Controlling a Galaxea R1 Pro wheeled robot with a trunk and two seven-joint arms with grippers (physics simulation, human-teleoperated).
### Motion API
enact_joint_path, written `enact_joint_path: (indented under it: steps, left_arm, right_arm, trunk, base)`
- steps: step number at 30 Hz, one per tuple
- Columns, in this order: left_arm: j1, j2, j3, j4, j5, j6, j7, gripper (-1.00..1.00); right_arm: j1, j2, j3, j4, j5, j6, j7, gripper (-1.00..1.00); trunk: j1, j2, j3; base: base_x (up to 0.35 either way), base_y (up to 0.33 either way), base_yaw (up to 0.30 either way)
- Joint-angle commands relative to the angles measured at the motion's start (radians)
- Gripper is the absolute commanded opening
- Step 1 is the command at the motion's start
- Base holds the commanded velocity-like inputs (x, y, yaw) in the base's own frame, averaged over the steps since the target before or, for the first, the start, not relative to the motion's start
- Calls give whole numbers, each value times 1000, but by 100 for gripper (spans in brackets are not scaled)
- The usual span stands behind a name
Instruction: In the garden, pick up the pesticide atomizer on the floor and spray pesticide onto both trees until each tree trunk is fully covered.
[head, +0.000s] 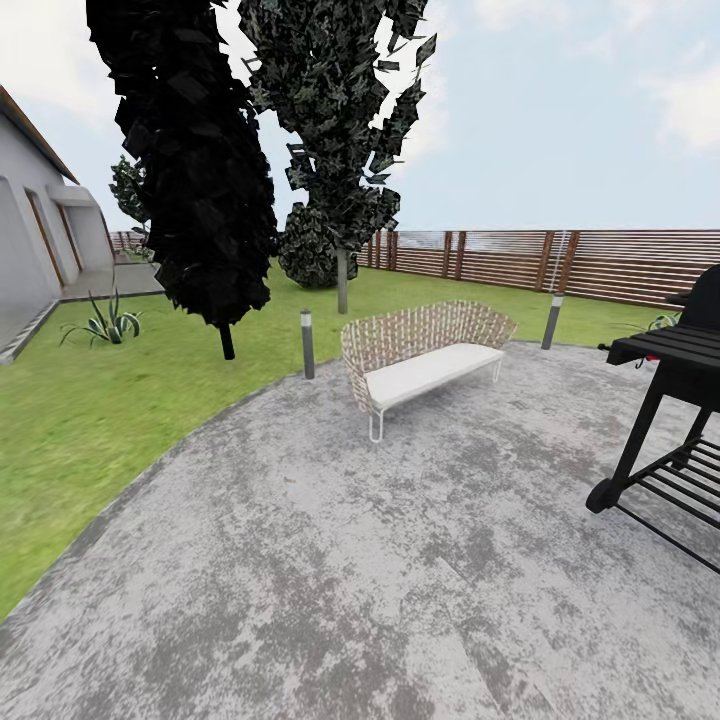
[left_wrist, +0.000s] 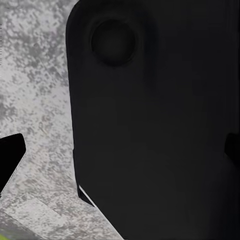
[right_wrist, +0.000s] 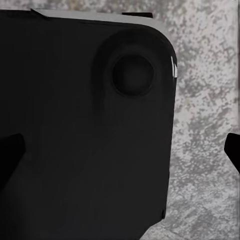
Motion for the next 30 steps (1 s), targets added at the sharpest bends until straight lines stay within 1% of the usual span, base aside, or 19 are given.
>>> enact_joint_path:
  steps: [1,4,8,9,10,13,16,18,20,21,22,23,25,28,30]
  left_arm:
    - [0,1,0,-3,-1,-7,0,100]
    - [-6,18,5,-9,2,-24,0,100]
    - [-15,40,3,-14,-1,-46,-2,100]
    - [-19,42,3,-20,-2,-52,-2,100]
    - [-21,42,3,-43,-2,-206,-2,100]
    - [-27,41,2,-133,-3,-206,-3,100]
    - [-30,41,2,-216,-2,-207,-3,100]
    - [-31,37,2,-285,-1,-208,-3,100]
    - [-31,33,2,-322,0,-208,-3,100]
    - [-32,30,2,-377,0,-208,-3,100]
    - [-32,28,2,-409,1,-209,-3,100]
    - [-32,27,2,-425,1,-210,-3,100]
    - [-38,27,2,-502,0,-211,-4,100]
    - [-43,31,2,-544,-1,-211,-4,100]
    - [-45,31,1,-549,-4,-211,-3,100]
  right_arm:
    - [0,-2,0,0,0,-4,-1,100]
    - [0,-10,0,-17,1,-21,0,100]
    - [-2,-32,0,-40,2,-43,0,100]
    - [-2,-38,0,-46,1,-49,0,100]
    - [-2,-54,0,-179,1,-72,0,100]
    - [-2,-64,0,-275,1,-91,0,100]
    - [-3,-67,0,-366,2,-104,0,100]
    - [-3,-67,-1,-426,1,-111,0,100]
    - [-3,-67,-3,-456,1,-118,0,100]
    - [-3,-67,-4,-495,1,-137,-1,100]
    - [-4,-67,-4,-515,1,-151,-1,100]
    - [-4,-67,-5,-524,0,-159,-1,100]
    - [-22,-66,-6,-557,-2,-204,0,100]
    - [-35,-66,-6,-573,-4,-240,1,100]
    - [-39,-65,-6,-575,-4,-251,1,100]
  trunk:
    - [0,0,-1]
    - [0,0,-1]
    - [0,0,-1]
    - [0,0,-1]
    - [0,0,-1]
    - [0,0,-1]
    - [0,0,-1]
    - [0,0,-1]
    - [0,0,-1]
    - [0,0,-1]
    - [0,0,-1]
    - [0,0,-1]
    - [0,0,-1]
    - [0,0,-1]
    - [0,0,-1]
  base:
    - [0,0,0]
    - [0,0,0]
    - [0,0,0]
    - [0,0,0]
    - [0,0,0]
    - [0,0,0]
    - [0,0,0]
    - [0,0,0]
    - [0,0,0]
    - [0,0,0]
    - [0,0,0]
    - [0,0,0]
    - [0,0,0]
    - [0,0,0]
    - [0,0,0]
